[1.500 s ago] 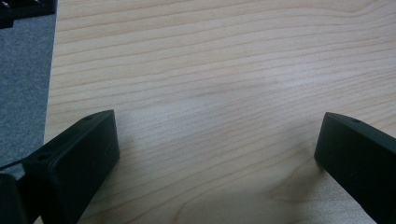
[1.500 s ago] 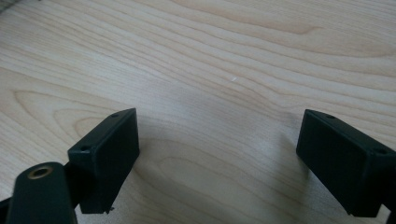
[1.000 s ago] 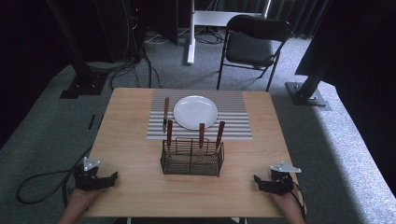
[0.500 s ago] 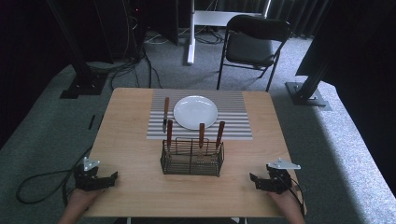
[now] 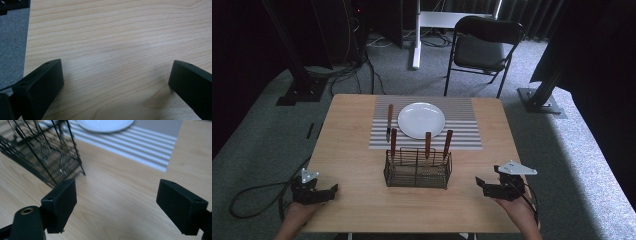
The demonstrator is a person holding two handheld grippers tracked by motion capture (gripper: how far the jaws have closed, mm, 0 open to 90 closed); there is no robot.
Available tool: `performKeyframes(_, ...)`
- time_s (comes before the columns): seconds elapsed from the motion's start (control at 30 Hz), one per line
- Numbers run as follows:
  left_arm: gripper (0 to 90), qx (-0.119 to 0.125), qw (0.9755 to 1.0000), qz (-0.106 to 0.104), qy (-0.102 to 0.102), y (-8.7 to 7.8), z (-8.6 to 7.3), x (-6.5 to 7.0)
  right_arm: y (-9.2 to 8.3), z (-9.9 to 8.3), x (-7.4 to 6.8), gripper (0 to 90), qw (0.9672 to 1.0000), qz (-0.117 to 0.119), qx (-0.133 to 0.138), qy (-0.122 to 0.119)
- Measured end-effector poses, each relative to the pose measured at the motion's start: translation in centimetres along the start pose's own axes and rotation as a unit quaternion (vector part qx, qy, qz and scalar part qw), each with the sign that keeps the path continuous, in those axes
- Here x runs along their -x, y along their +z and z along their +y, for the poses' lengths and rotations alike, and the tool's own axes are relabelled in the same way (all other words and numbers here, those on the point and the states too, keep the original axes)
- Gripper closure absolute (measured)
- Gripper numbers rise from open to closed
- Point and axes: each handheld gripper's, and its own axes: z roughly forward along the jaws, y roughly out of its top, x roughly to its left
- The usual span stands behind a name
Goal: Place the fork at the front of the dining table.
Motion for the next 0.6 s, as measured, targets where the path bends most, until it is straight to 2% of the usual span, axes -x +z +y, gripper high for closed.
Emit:
performKeyframes(0.27, 0.0, 0.0, 1.0, 0.0, 0.0, 0.0, 0.0, 0.0, -1.6, 3.3, -1.2, 16.1, 0.9988, 0.032, 0.037, -0.004)
performKeyframes(0.37, 0.0, 0.0, 1.0, 0.0, 0.0, 0.0, 0.0, 0.0, -1.7, 4.0, -1.7, 16.1, 0.9984, 0.039, 0.041, -0.007)
performKeyframes(0.4, 0.0, 0.0, 1.0, 0.0, 0.0, 0.0, 0.0, 0.0, -1.7, 4.8, -2.3, 16.1, 0.9979, 0.046, 0.043, -0.017)
performKeyframes(0.6, 0.0, 0.0, 1.0, 0.0, 0.0, 0.0, 0.0, 0.0, -1.5, 6.2, -3.7, 16.2, 0.9962, 0.062, 0.052, -0.033)
